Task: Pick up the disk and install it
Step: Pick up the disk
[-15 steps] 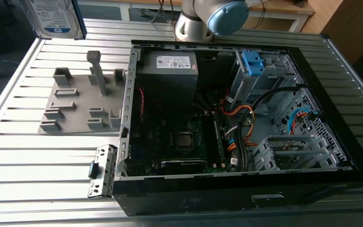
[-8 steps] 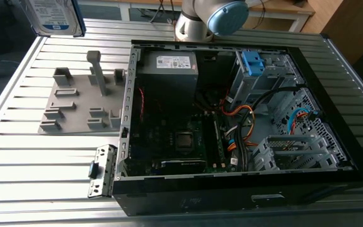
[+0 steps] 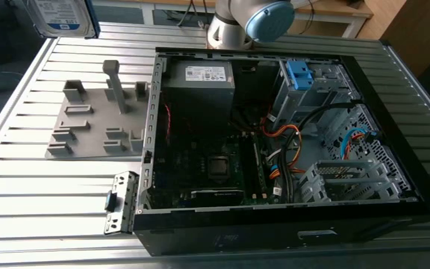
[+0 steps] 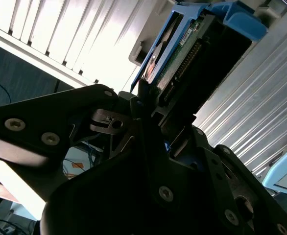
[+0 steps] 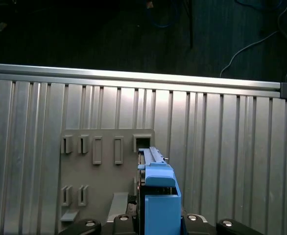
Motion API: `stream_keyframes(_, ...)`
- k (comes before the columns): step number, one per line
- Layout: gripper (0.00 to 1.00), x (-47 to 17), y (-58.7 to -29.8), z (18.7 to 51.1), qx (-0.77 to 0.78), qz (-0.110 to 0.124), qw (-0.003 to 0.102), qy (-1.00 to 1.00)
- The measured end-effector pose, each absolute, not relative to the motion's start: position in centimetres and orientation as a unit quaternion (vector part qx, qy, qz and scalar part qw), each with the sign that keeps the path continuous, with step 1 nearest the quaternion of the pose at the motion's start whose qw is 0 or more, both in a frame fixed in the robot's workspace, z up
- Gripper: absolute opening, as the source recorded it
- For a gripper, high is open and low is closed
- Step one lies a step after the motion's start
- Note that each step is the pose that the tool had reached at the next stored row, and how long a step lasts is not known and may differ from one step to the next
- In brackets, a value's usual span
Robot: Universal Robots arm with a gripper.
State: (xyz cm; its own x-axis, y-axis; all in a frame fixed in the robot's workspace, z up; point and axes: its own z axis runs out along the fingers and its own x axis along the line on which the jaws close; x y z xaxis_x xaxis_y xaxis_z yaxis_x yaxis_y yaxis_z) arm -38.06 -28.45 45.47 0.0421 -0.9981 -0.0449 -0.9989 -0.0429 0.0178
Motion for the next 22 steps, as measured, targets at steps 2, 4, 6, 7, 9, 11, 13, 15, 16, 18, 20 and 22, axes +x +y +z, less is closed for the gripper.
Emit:
stream_keyframes(2, 0.36, -38.1, -28.5, 45.8, -0.722, 0.022, 0.009, 0.692)
stream_keyframes(4, 0.36, -38.1, -28.5, 46.1, -0.722, 0.022, 0.009, 0.692)
stream_keyframes(6, 0.36, -38.1, -28.5, 46.5, -0.722, 0.022, 0.009, 0.692)
stream_keyframes(7, 0.36, -38.1, -28.5, 46.6, -0.722, 0.022, 0.009, 0.692)
stream_keyframes(9, 0.36, -38.1, -28.5, 47.0, -0.722, 0.022, 0.009, 0.692)
stream_keyframes(11, 0.36, -38.1, -28.5, 47.3, -0.722, 0.022, 0.009, 0.692)
stream_keyframes(13, 0.36, -38.1, -28.5, 47.6, -0.722, 0.022, 0.009, 0.692)
stream_keyframes(15, 0.36, -38.1, -28.5, 47.8, -0.722, 0.022, 0.009, 0.692)
stream_keyframes(16, 0.36, -38.1, -28.5, 47.9, -0.722, 0.022, 0.009, 0.692)
stream_keyframes(18, 0.36, -38.1, -28.5, 47.9, -0.722, 0.022, 0.009, 0.692)
stream_keyframes(20, 0.36, -38.1, -28.5, 48.0, -0.722, 0.022, 0.009, 0.692)
stream_keyframes(22, 0.36, -38.0, -28.5, 48.0, -0.722, 0.022, 0.009, 0.692)
